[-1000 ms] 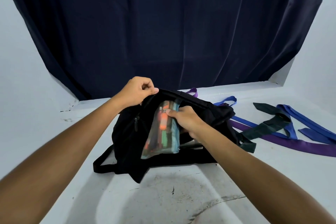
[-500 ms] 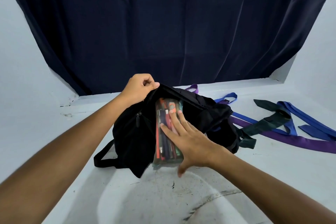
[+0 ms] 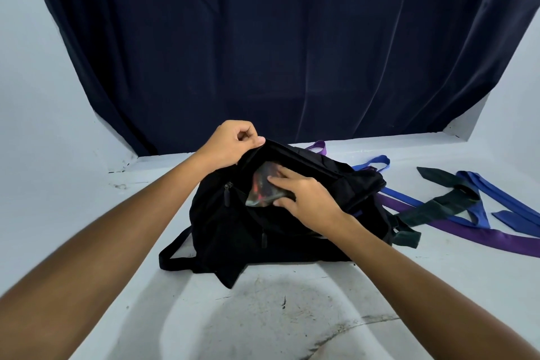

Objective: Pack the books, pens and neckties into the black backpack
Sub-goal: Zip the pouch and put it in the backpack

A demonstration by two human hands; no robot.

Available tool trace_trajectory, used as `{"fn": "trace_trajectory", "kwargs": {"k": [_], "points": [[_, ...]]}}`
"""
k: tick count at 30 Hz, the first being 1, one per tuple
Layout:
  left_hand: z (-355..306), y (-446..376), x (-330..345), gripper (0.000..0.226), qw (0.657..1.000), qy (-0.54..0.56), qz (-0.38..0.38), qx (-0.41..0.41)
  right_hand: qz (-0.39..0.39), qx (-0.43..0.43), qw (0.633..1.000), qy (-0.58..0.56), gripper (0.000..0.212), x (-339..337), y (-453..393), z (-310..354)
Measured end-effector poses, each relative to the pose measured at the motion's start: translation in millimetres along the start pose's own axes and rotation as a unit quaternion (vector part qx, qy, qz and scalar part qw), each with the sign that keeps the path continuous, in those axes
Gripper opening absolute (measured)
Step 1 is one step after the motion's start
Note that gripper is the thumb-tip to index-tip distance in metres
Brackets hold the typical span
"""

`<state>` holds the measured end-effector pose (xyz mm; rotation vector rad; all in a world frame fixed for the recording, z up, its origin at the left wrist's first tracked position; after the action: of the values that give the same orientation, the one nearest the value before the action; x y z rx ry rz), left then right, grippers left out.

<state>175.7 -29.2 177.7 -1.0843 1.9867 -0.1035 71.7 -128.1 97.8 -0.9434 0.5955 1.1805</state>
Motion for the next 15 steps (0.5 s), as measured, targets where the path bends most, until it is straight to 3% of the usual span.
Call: {"fn": "trace_trajectory", "kwargs": {"k": [9, 15], "points": [[2.6, -2.4, -10.4, 0.026, 1.0, 0.002, 0.014, -0.005, 0.09, 0.051, 0.992, -0.077, 0.062, 27.7, -46.3, -6.8], [-2.6, -1.8, -14.9, 0.026, 1.0, 0.012, 0.023, 0.0, 0.15, 0.074, 0.985, -0.053, 0.062, 48.6, -65.8, -5.1]]}}
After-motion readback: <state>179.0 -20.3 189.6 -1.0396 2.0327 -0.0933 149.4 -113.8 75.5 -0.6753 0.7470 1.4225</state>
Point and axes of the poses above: each hand's wrist, its own y-axis away from the middle knuckle, its own x-axis out of the palm, z = x × y, the point moved 10 cm from there along -y, towards the middle knuckle, and after that the axes turned 6 degrees about x, right-handed, at the moved point
